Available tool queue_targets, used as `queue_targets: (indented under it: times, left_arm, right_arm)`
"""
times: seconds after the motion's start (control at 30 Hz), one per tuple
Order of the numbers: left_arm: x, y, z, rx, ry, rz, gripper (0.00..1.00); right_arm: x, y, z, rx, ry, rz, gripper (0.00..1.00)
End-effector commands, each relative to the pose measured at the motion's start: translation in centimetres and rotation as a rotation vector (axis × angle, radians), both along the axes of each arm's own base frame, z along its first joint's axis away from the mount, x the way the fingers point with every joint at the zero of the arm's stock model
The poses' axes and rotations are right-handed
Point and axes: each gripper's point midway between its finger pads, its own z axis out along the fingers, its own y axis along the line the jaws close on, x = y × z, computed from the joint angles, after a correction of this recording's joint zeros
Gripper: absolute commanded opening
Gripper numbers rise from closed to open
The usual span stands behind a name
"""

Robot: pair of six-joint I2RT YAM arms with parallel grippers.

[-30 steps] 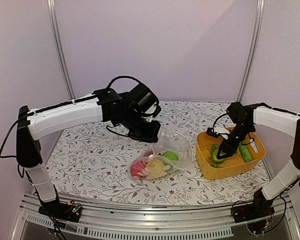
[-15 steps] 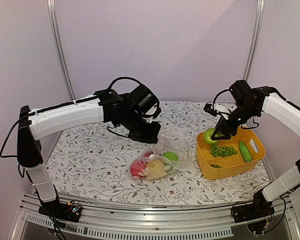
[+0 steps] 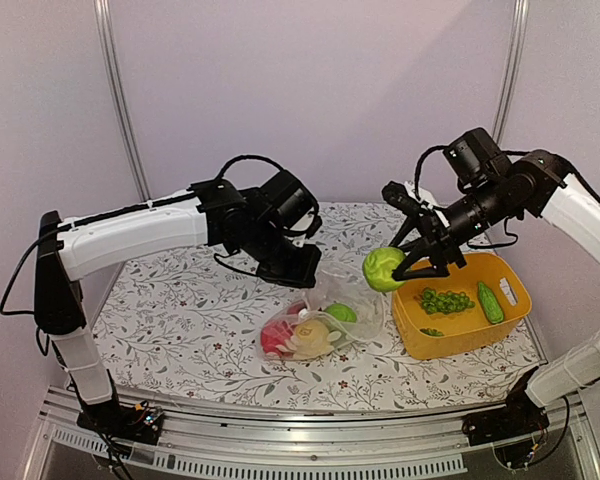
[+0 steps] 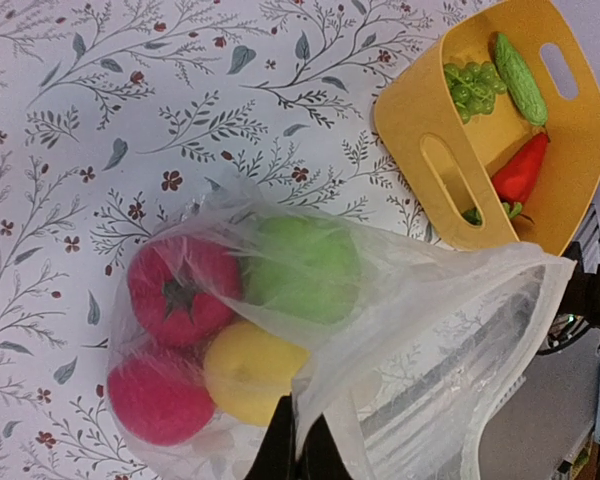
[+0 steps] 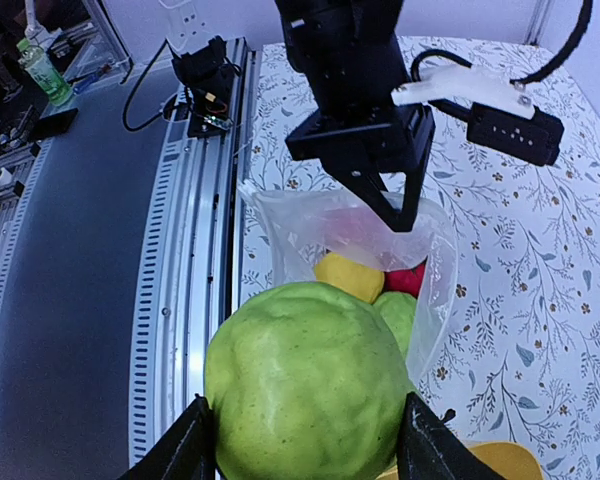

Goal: Place the food in the zip-top bag and seal the zipper
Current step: Place the fake fruit in the zipper food storage bag.

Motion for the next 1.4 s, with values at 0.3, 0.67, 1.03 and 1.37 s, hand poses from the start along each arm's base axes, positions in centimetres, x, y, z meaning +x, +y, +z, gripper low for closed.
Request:
queue_targets:
  times: [0.3,0.67,1.03,1.37]
  left_arm:
    - [0.4,0.7,-0.2,-0.001,0.009,0.032,0.0]
    - [0.3,0.3,0.6,-0.037,0.005,0.015,0.0]
    - [0.1,0.4,1.2,-0.048,-0.002,0.014,0.0]
    - [0.1,-0.2,1.6,-0.072,-0.008,-0.002,0.0]
  right_arm:
    - [-3.4,4.5,-0.6,0.17,0.317,0.19,0.51]
    - [-0.6,6.5,-5.6,0.115,0.4,0.114,0.52]
    - [2.0,7.5,-8.1,0.062,0.426,-0.001,0.53]
    - [3.2,8.0,-11.8,-0.071,0.389,-0.094,0.56]
